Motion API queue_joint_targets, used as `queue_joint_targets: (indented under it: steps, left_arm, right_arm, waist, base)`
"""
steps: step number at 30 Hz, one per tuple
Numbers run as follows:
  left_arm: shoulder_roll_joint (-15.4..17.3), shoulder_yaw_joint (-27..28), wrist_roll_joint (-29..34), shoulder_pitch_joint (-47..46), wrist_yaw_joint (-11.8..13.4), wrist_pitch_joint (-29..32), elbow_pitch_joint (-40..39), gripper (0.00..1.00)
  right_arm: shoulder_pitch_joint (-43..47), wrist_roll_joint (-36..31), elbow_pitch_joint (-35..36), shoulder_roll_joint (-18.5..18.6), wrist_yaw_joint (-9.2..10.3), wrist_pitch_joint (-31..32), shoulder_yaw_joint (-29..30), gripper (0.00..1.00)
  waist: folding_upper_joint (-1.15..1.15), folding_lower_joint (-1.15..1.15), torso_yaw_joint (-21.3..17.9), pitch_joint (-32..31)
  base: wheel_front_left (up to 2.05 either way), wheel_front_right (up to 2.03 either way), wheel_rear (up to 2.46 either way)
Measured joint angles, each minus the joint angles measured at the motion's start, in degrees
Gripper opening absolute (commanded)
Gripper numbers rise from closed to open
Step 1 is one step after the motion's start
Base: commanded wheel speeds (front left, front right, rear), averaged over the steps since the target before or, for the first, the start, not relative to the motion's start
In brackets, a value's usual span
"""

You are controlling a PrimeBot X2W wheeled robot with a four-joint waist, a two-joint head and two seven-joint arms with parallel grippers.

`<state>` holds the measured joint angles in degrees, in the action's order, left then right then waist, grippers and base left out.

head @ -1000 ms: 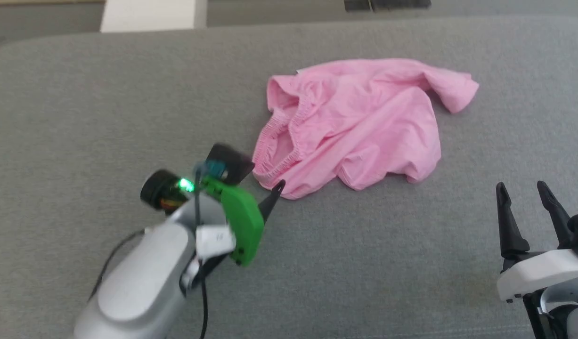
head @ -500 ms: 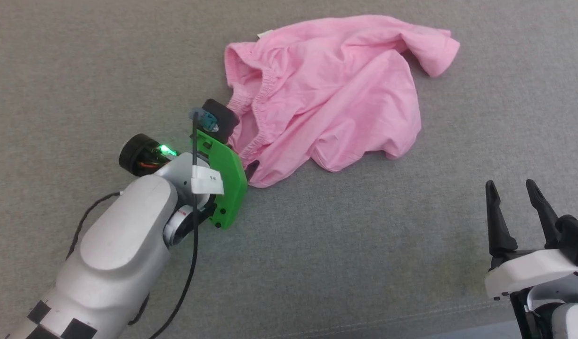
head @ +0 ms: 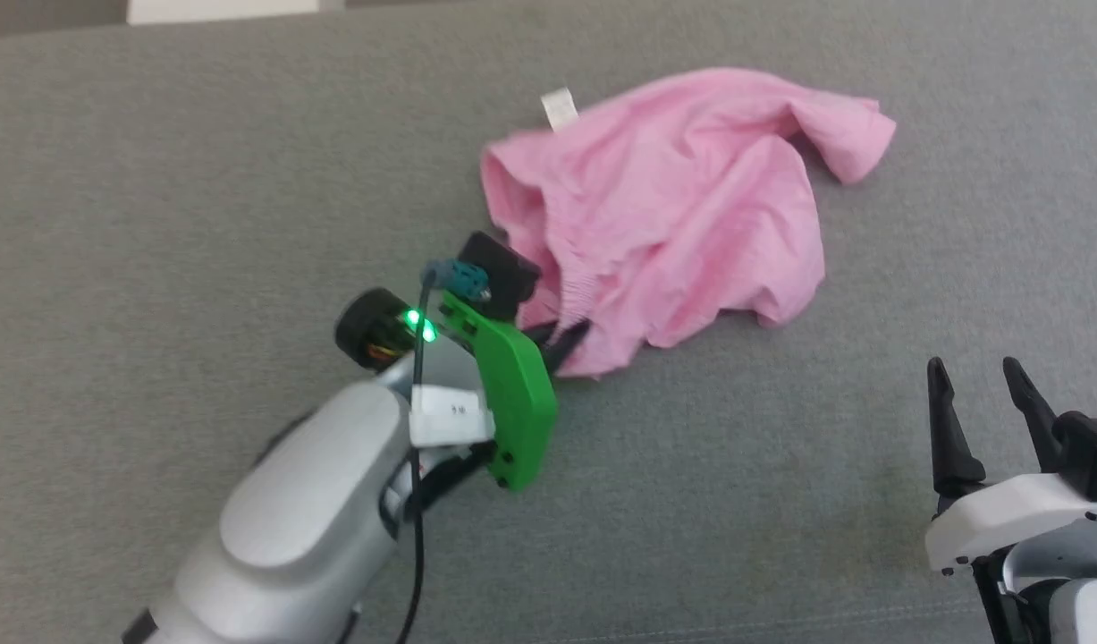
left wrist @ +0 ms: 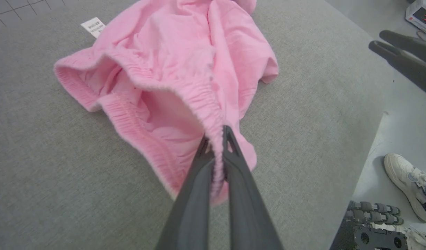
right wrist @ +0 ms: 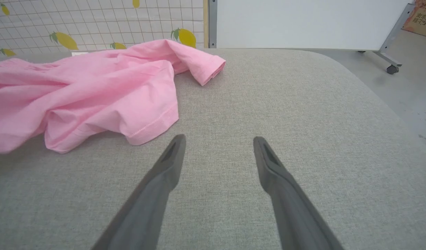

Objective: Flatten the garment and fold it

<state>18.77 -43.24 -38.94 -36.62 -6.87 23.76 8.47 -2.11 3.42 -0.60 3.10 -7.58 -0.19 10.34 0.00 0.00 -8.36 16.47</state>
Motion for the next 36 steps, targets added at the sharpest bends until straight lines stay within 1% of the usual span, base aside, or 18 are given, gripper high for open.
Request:
queue_joint_targets:
  steps: [3, 6, 9, 10, 12, 14, 17, 21, 22, 23, 24, 27, 30, 34, 36]
  left_arm:
    - [-0.59, 0.33, -0.9, 2.51, 1.8, -0.67, -3.91, 0.0]
    - [-0.11, 1.46, -1.82, 4.85, 4.22, -0.91, -7.43, 0.0]
    - [2.41, 4.28, -1.85, 6.91, 7.32, -1.99, -8.64, 0.0]
    - [3.83, 5.26, -1.75, 7.64, 8.28, -2.35, -8.55, 0.0]
    - [6.02, 7.72, -1.9, 9.4, 10.45, -3.49, -7.78, 0.0]
    - [7.66, 9.1, -1.89, 10.96, 11.79, -4.16, -6.2, 0.0]
    - [9.15, 10.56, -1.78, 13.19, 13.66, -5.48, -2.79, 0.0]
    - [9.1, 11.5, -1.7, 14.6, 15.33, -7.92, 2.05, 0.0]
    - [9.02, 11.38, -1.34, 14.6, 15.48, -8.62, 3.38, 0.33]
    - [8.9, 11.33, -1.24, 14.6, 15.62, -9.11, 4.44, 0.94]
    - [8.68, 11.25, -1.05, 14.6, 15.79, -9.69, 5.65, 1.0]
    - [7.6, 11.44, -0.23, 14.59, 16.36, -12.76, 7.59, 1.0]
    - [6.3, 11.98, 1.2, 14.51, 16.61, -17.38, 7.68, 1.0]
    - [5.68, 12.41, 3.5, 14.43, 17.01, -25.44, 5.83, 1.0]
    - [5.68, 12.12, 5.73, 14.43, 17.03, -29.21, 4.5, 1.0]
  right_arm:
    - [0.14, -0.22, -0.09, 0.0, 0.0, 0.96, 0.36, 1.0]
    - [0.63, -0.25, 0.11, 0.01, 0.0, 1.78, 0.22, 1.0]
    - [1.2, -0.24, 0.47, 0.0, 0.0, 2.56, -0.37, 1.0]
    - [1.22, -0.24, 0.62, 0.0, 0.0, 2.8, -0.64, 1.0]
    - [1.26, -0.22, 0.9, -0.01, 0.0, 3.22, -0.99, 1.0]
    - [1.37, -0.13, 1.19, 0.0, 0.0, 3.55, -1.26, 1.0]
    - [1.6, -0.03, 1.58, -0.01, -0.01, 4.12, -1.81, 1.0]
    - [1.67, 0.08, 1.85, 0.0, 0.0, 4.58, -2.33, 1.0]
    - [1.67, 0.09, 1.87, 0.0, 0.0, 4.76, -2.63, 1.0]
    - [1.67, 0.09, 1.89, 0.0, 0.0, 4.83, -2.89, 1.0]
    - [1.67, 0.1, 1.9, 0.0, 0.0, 4.98, -3.14, 1.0]
    - [1.67, 0.11, 1.9, 0.0, 0.0, 5.2, -3.59, 1.0]
    - [1.67, 0.26, 2.02, 0.19, 0.0, 5.45, -3.6, 1.0]
    - [1.66, 1.11, 2.66, 1.46, 0.0, 7.09, -3.97, 1.0]
    - [1.64, 2.16, 2.92, 2.63, 0.0, 9.11, -4.49, 1.0]
  waist:
    - [0.0, 0.0, 1.11, -2.08]
    - [0.0, 0.0, 2.57, -3.73]
    - [0.0, 0.0, 4.34, -4.76]
    - [0.0, 0.0, 4.92, -5.04]
    - [0.0, 0.0, 5.95, -5.48]
    - [0.0, 0.0, 6.71, -5.7]
    - [0.0, 0.0, 7.36, -5.49]
    - [0.0, 0.0, 7.53, -4.46]
    - [0.0, 0.0, 7.56, -4.2]
    - [0.0, 0.0, 7.59, -4.03]
    - [0.0, 0.0, 7.62, -3.85]
    - [0.0, 0.0, 7.8, -3.88]
    - [0.0, 0.0, 8.33, -4.39]
    - [0.0, 0.0, 9.63, -5.34]
    - [0.0, 0.0, 10.5, -5.79]
  base:
    - [0.0, 0.0, 0.0]
    - [0.0, 0.0, 0.0]
    - [0.0, 0.0, 0.0]
    - [0.0, 0.0, 0.0]
    - [0.0, 0.0, 0.0]
    - [0.0, 0.0, 0.0]
    - [0.0, 0.0, 0.0]
    - [0.0, 0.0, 0.0]
    - [0.0, 0.0, 0.0]
    - [0.0, 0.0, 0.0]
    - [0.0, 0.0, 0.0]
    - [0.0, 0.0, 0.0]
    - [0.0, 0.0, 0.0]
    - [0.0, 0.0, 0.0]
    - [0.0, 0.0, 0.0]
